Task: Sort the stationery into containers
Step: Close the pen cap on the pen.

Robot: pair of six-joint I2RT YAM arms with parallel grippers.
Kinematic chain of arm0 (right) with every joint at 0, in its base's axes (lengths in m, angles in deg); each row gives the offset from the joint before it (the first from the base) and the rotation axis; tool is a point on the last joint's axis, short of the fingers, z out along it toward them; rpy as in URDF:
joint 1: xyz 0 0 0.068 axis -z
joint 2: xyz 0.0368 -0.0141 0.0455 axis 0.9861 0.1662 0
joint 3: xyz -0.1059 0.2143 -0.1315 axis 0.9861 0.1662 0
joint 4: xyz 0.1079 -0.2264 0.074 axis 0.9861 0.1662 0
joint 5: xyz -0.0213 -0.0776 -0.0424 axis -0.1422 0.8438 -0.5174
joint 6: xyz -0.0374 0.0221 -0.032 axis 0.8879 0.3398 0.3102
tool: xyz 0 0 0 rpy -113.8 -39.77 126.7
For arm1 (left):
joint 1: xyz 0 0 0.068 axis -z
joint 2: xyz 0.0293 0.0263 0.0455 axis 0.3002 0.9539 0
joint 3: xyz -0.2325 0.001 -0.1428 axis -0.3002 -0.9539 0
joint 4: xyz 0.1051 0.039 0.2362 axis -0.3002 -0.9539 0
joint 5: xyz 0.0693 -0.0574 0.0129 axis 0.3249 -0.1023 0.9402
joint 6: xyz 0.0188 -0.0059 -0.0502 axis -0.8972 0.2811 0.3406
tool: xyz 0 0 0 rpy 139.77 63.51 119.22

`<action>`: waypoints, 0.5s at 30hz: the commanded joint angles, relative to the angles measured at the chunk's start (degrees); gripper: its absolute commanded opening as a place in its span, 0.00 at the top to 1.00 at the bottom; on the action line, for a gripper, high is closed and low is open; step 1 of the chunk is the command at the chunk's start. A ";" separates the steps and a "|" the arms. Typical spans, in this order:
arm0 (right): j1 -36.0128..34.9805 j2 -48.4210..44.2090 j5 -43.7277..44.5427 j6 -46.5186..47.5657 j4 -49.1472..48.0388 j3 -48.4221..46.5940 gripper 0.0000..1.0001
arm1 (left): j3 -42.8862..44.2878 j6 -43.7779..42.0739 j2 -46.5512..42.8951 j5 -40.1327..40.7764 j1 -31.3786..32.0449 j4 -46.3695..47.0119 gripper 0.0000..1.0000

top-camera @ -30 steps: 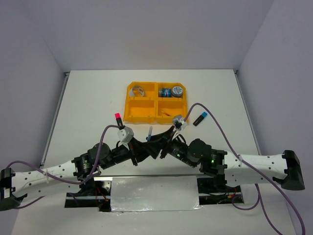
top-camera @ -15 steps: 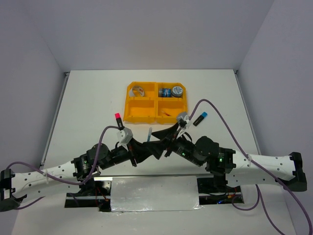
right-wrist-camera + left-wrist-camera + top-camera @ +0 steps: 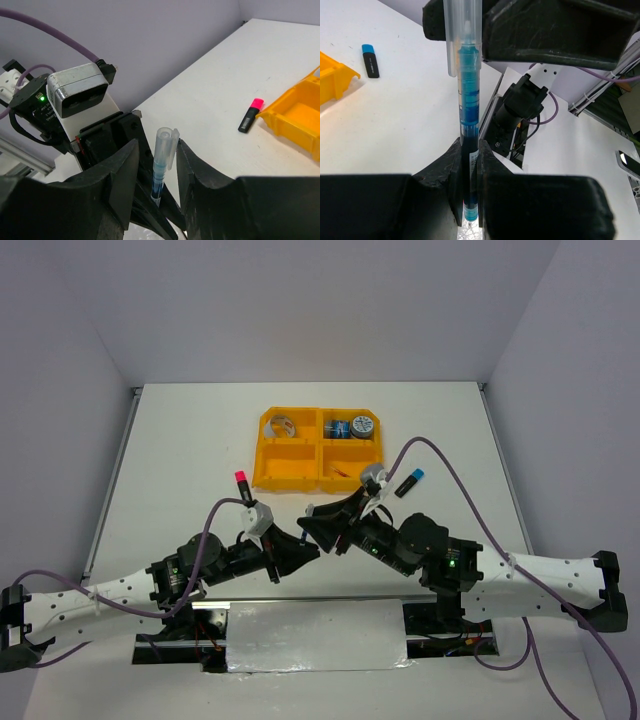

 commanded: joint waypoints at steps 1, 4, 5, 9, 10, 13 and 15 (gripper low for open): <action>0.22 0.13 -0.64 1.22 -1.14 -2.19 0.58 | 0.55 -0.78 0.13 -1.97 -0.03 4.28 1.00; 0.31 0.13 -0.64 1.22 -1.41 -2.28 0.58 | 0.55 -0.87 0.13 -2.14 -0.03 4.02 1.00; 0.31 0.13 -0.56 1.30 -1.41 -2.37 0.58 | 0.55 -0.96 0.13 -2.23 -0.03 3.93 1.00; 0.66 0.57 -0.29 1.31 -1.15 -2.81 0.60 | 0.47 -0.96 0.22 -2.93 -0.03 4.19 1.00; 0.57 0.75 -0.12 1.31 -1.15 -2.81 0.60 | 0.47 -0.87 0.30 -3.11 -0.03 4.28 1.00; 0.74 1.01 0.50 0.96 -1.32 -2.89 0.70 | 0.47 -0.96 0.48 -3.72 -0.03 4.46 1.00; 1.01 1.36 0.41 0.87 -1.15 -3.16 0.79 | 0.55 -1.13 0.48 -3.81 -0.03 4.37 1.00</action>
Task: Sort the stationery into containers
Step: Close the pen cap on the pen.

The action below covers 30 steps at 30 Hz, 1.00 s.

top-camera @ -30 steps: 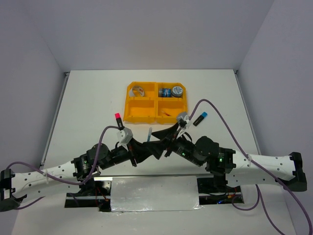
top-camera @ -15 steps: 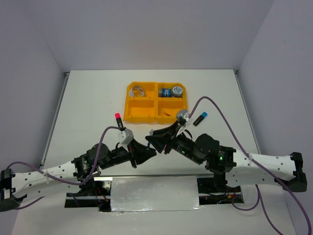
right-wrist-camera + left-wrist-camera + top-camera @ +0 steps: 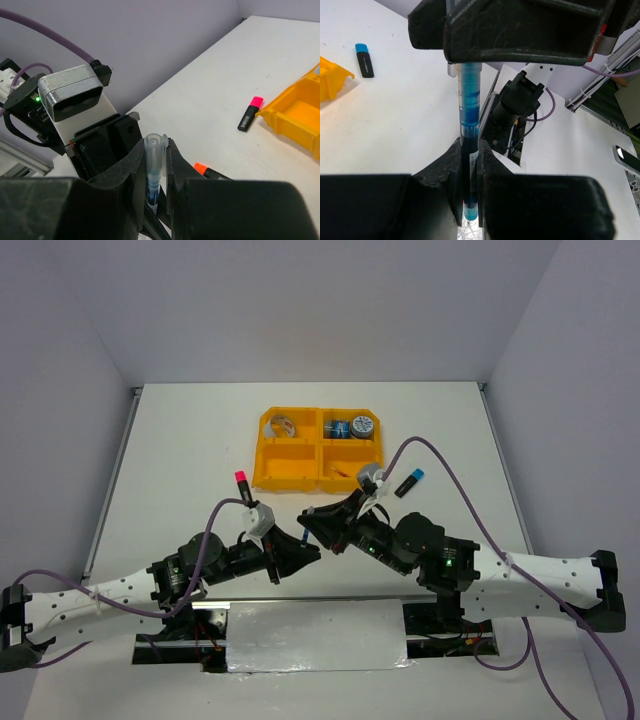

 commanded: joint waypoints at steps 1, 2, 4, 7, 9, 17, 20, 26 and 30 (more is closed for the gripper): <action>0.42 0.51 0.35 0.65 -1.10 -3.18 0.84 | 0.55 -1.07 0.17 -1.85 0.12 4.00 1.00; 0.42 0.60 0.35 0.65 -1.02 -3.18 0.87 | 0.64 -1.07 0.26 -1.84 0.04 4.00 1.00; 0.42 0.77 0.43 0.12 -0.75 -3.27 1.00 | 0.82 -1.24 0.17 -1.50 0.04 3.82 1.00; 0.59 1.30 -0.01 -0.76 -1.19 -2.48 1.00 | 1.61 -1.51 -0.26 0.95 0.04 3.82 1.00; 0.51 1.83 -0.36 -1.81 -1.98 -0.90 1.00 | 3.18 -2.21 -0.79 1.67 0.04 3.56 1.00; 0.42 5.17 -3.34 -6.38 -8.56 10.08 1.00 | 12.84 -6.86 0.35 8.44 -0.40 3.99 1.00; 0.51 6.83 -4.40 -8.31 -10.41 13.06 1.00 | 16.18 -7.75 1.84 6.78 -2.24 4.35 1.00; 0.42 11.58 -6.51 -10.43 -12.17 15.98 1.00 | 20.41 -3.63 4.74 -2.62 -11.82 4.35 1.00; 0.42 13.69 -6.95 -11.74 -13.32 17.47 1.00 | 20.86 -1.86 4.22 -5.88 -17.27 4.70 1.00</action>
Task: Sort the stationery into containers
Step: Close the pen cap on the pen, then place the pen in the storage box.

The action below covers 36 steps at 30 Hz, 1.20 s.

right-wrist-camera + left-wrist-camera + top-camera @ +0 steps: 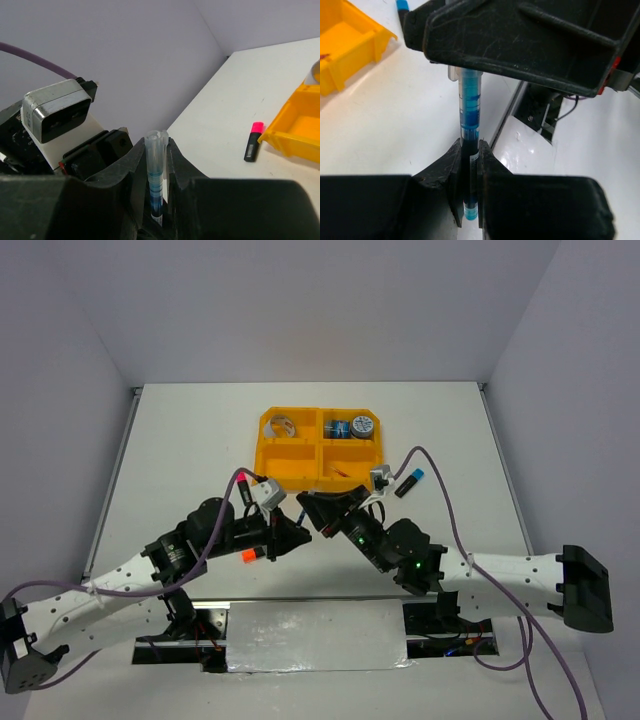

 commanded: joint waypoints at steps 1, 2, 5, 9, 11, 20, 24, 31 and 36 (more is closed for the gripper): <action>-3.47 6.28 -14.57 -2.78 14.64 5.84 1.00 | 9.36 3.21 -1.58 -0.81 -5.86 24.15 1.00; -3.56 6.98 -14.84 -2.96 14.28 6.11 1.00 | 9.62 3.56 -1.58 -1.52 -6.74 24.15 1.00; -3.56 7.69 -15.55 -3.22 13.75 5.50 1.00 | 9.72 4.27 -0.70 -3.90 -8.42 23.45 1.00; -3.56 6.20 -16.78 -1.73 17.35 0.85 1.00 | 4.02 5.67 0.18 -9.08 -7.99 26.60 1.00; -3.47 5.41 -16.43 -0.86 21.38 -3.10 0.95 | -0.45 5.85 -0.26 -13.28 -7.63 30.10 1.00; -3.30 1.46 -11.51 1.26 27.81 -11.03 0.86 | -6.63 2.51 -3.24 -10.94 -2.10 26.44 1.00; -3.30 -1.35 -10.10 1.17 27.73 -10.50 0.59 | -7.77 2.42 -6.49 -5.25 -1.83 23.19 1.00; -3.21 -3.64 -10.19 0.64 26.58 -9.45 0.52 | -9.27 5.50 -7.64 0.23 -1.83 21.78 1.00; -3.30 -3.38 -11.42 1.26 25.18 -9.18 0.68 | -9.71 6.20 -6.15 -1.18 -1.83 23.54 1.00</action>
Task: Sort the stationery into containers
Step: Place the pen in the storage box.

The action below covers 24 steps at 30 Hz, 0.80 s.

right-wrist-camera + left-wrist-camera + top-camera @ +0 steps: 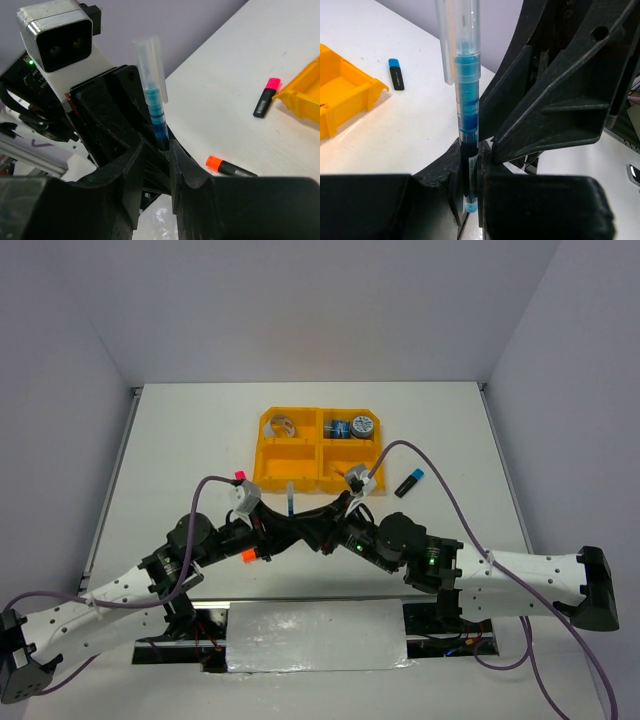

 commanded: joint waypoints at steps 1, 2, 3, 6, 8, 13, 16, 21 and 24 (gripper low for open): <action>-0.59 -0.06 -2.81 0.82 -0.57 0.87 0.69 | -0.18 1.59 0.78 0.79 -0.06 6.38 1.00; -0.59 0.03 -3.07 1.00 -0.92 0.87 0.69 | -0.27 1.59 1.04 0.26 0.03 6.56 1.00; -0.59 0.12 -3.42 1.17 -1.27 0.79 0.69 | -0.44 1.68 1.57 -0.09 -0.06 6.91 1.00; -0.59 1.17 -3.34 1.79 -2.16 0.09 0.67 | -0.79 2.21 2.45 -1.49 -0.06 7.78 1.00; -0.59 2.57 -3.08 2.32 -1.72 -0.53 0.67 | -1.23 2.56 2.37 -2.28 0.03 8.40 0.98; -0.32 4.77 -0.62 2.67 -1.37 -1.59 0.65 | -1.85 2.82 1.75 -3.08 -0.06 8.84 0.90; 0.20 5.48 -0.44 3.28 -1.37 -2.11 0.80 | -2.46 3.00 1.14 -3.26 0.03 8.93 0.82; 1.87 6.18 -4.62 10.21 -1.53 -1.86 0.97 | -2.29 3.70 -1.41 3.21 0.11 3.78 0.02; 7.66 6.53 -12.45 15.23 -3.30 -0.89 1.00 | 2.79 2.83 -1.15 8.49 -0.06 -3.96 0.01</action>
